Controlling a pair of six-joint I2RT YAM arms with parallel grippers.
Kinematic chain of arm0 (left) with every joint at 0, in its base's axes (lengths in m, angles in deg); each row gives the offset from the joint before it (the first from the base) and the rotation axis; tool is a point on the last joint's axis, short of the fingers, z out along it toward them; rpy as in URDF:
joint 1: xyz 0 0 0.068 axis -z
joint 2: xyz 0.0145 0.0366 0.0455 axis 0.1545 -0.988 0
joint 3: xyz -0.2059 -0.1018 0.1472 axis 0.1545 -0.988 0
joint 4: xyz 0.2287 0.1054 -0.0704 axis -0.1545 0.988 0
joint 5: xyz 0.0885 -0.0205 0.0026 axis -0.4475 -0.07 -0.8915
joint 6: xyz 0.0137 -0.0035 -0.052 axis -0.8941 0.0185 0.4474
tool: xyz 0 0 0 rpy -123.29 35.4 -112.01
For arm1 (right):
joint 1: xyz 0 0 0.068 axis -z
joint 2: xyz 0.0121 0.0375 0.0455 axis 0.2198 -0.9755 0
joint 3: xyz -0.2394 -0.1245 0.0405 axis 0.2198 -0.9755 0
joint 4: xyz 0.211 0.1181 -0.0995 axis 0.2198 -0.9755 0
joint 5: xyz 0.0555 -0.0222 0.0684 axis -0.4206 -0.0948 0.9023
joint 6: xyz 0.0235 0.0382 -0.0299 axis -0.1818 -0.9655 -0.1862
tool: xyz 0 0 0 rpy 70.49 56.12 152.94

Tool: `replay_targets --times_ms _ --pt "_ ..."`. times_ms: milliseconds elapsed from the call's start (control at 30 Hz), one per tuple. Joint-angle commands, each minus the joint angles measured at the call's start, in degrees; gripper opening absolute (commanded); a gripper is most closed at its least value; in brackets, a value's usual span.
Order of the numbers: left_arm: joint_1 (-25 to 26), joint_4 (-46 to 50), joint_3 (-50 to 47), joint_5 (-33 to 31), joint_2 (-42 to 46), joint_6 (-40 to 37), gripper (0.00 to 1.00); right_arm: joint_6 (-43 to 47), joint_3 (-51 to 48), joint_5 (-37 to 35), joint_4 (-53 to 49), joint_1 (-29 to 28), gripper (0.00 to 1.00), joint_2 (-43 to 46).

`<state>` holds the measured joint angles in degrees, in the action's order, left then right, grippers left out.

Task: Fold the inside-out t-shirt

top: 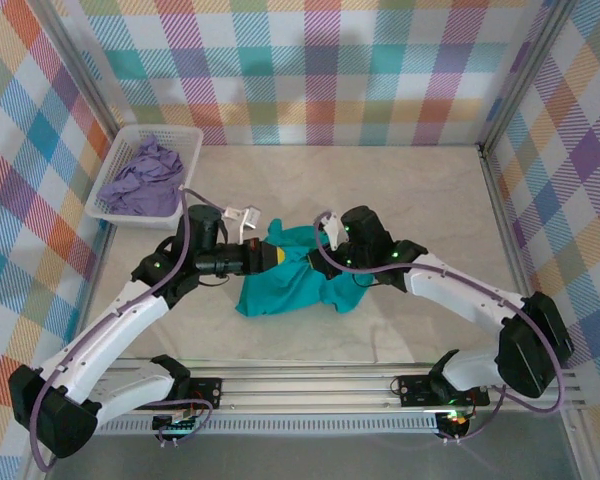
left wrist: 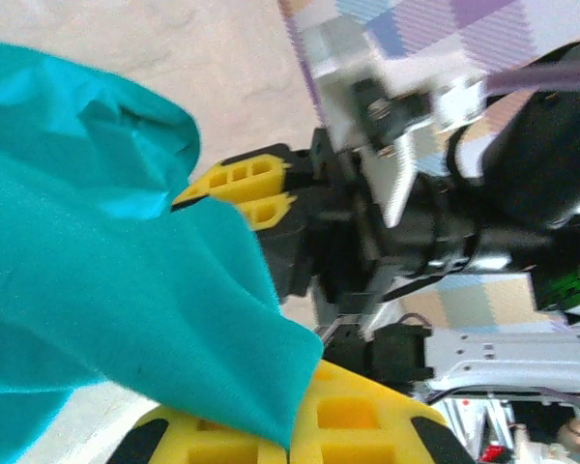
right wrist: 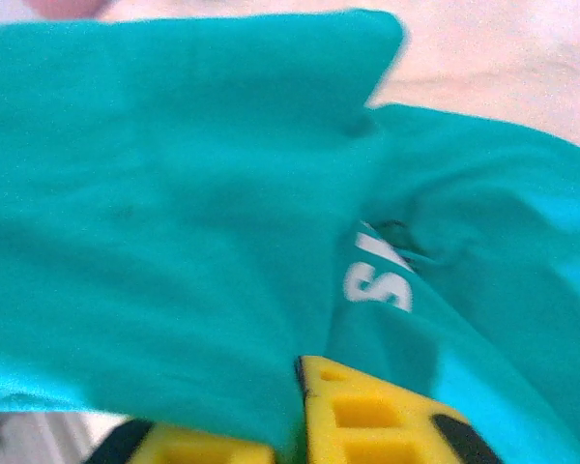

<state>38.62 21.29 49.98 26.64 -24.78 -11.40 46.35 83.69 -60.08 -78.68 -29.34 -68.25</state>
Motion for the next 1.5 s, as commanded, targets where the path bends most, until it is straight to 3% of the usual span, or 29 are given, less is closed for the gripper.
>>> replay_targets --times_ms 0,100,200,267,400,500,633,767,800,867,933,967,1033,1133,1300,1467 --pt "-1.09 -6.85 0.05 4.62 1.98 4.64 0.0 2.25 2.35 -8.08 -6.58 0.21 0.29 2.59" --pt "-1.08 -4.55 0.09 2.27 1.85 3.47 0.0 7.0 -0.59 0.89 -1.18 0.12 0.4 7.68" --pt "-1.08 -4.12 -0.22 1.32 1.57 2.88 0.0 9.54 -4.86 10.56 5.93 -0.14 0.45 13.5" --pt "-1.08 -4.34 -0.25 1.62 1.23 2.82 0.0 10.08 -7.19 15.42 10.85 -0.94 0.43 15.91" --pt "-1.1 -3.4 0.03 1.27 1.09 1.66 0.0 10.97 -8.15 19.54 17.24 -3.57 0.29 15.43" --pt "-1.08 -3.25 0.07 1.63 1.05 1.36 0.0 10.98 -5.41 17.46 17.99 -5.2 0.27 10.95" --pt "-1.08 -2.8 -0.03 1.68 1.18 0.67 0.0 10.12 -2.46 4.73 16.97 -5.42 0.44 6.17" --pt "-1.08 -2.84 0.03 1.8 1.25 0.1 0.0 12.01 -0.42 7.57 17.73 -5.44 0.52 2.06" --pt "-1.14 -0.81 0.14 1.74 1.19 -0.31 0.0 11.99 0.27 8.86 17.9 -5.42 0.48 0.91" --pt "-1.1 1.48 0.77 0.04 1.27 -1.97 0.0 12.72 2.01 12.99 16.44 -5.25 0.25 -0.09" --pt "-1.16 6.28 1.77 -6.33 1.93 -4.78 0.0 13.22 1.96 20.45 15.33 -3.92 0.06 1.35" --pt "-1.17 8.2 2.06 -10.93 2.36 -5.79 0.0 12.65 1.34 26.37 15.8 -2.56 0.03 2.26" --pt "-1.17 11.12 2.51 -22.51 2.98 -6.93 0.0 8.61 -0.65 39.27 18.56 1.11 0.0 3.73" --pt "-1.17 10.0 2.83 -29.3 2.12 -9.06 0.04 3.11 -2.13 49.42 22.66 3.23 0.0 3.19" --pt "-1.08 9.83 4.47 -30.25 -1.28 -11.16 0.2 -5.8 -3.11 52.64 32.63 3.37 0.0 0.24" --pt "0.22 9.47 1.31 -29.27 4.53 -12.92 0.44 -6.2 -1.83 49.8 30.63 3.98 0.0 -1.87"
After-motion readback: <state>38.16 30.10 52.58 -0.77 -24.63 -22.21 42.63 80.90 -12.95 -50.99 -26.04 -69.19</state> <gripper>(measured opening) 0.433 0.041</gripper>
